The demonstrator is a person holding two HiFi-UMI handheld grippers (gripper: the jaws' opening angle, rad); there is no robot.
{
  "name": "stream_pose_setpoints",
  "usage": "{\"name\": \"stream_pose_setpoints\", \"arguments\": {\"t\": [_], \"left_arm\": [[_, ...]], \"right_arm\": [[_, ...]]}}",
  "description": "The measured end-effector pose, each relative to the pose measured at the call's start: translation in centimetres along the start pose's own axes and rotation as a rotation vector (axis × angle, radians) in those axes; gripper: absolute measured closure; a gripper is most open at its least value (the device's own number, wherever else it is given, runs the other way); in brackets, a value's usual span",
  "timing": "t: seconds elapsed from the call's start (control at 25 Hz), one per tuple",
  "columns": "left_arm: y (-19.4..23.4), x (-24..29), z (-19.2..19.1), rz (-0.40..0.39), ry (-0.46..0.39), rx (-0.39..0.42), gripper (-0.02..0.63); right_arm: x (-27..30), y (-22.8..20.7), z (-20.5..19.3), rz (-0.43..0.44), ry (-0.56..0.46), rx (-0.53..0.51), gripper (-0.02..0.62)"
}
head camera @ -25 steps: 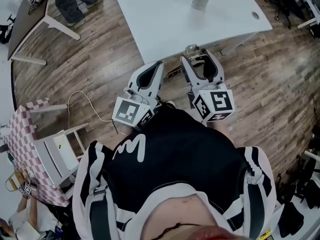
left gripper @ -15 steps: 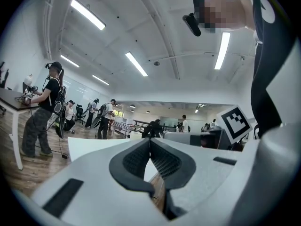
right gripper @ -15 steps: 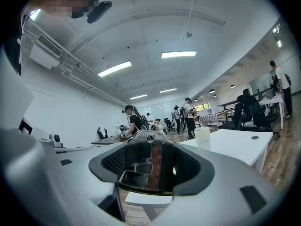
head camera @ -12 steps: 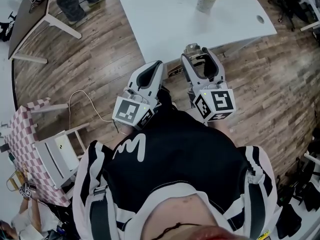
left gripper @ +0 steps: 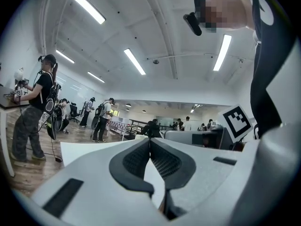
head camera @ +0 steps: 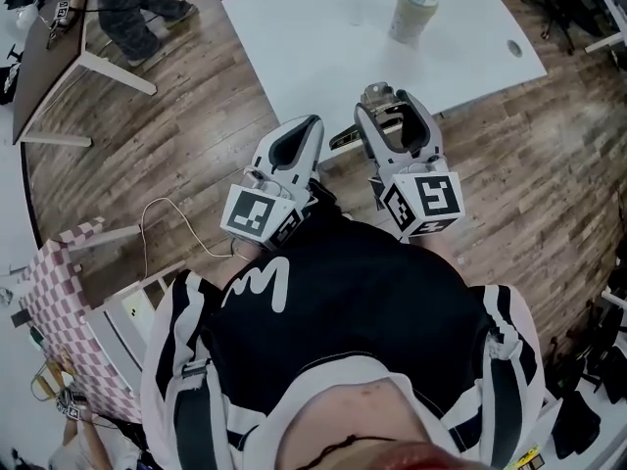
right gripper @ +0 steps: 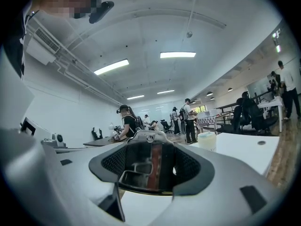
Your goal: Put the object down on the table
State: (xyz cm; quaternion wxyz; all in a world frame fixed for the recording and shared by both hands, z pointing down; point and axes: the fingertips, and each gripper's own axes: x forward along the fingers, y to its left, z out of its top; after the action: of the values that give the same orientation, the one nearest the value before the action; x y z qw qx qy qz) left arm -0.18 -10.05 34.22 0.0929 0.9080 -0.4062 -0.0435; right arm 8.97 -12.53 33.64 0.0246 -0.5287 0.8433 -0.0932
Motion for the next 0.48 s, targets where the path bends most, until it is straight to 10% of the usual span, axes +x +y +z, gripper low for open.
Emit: {"name": "stream_pose_setpoints", "arguments": {"t": [0.48], "left_arm": [[8.8, 4.9, 1.3, -0.033, 0.025, -0.007, 0.601]], "right_arm": [[9.2, -0.9, -0.3, -0.035, 0.014, 0.016, 0.299]]}}
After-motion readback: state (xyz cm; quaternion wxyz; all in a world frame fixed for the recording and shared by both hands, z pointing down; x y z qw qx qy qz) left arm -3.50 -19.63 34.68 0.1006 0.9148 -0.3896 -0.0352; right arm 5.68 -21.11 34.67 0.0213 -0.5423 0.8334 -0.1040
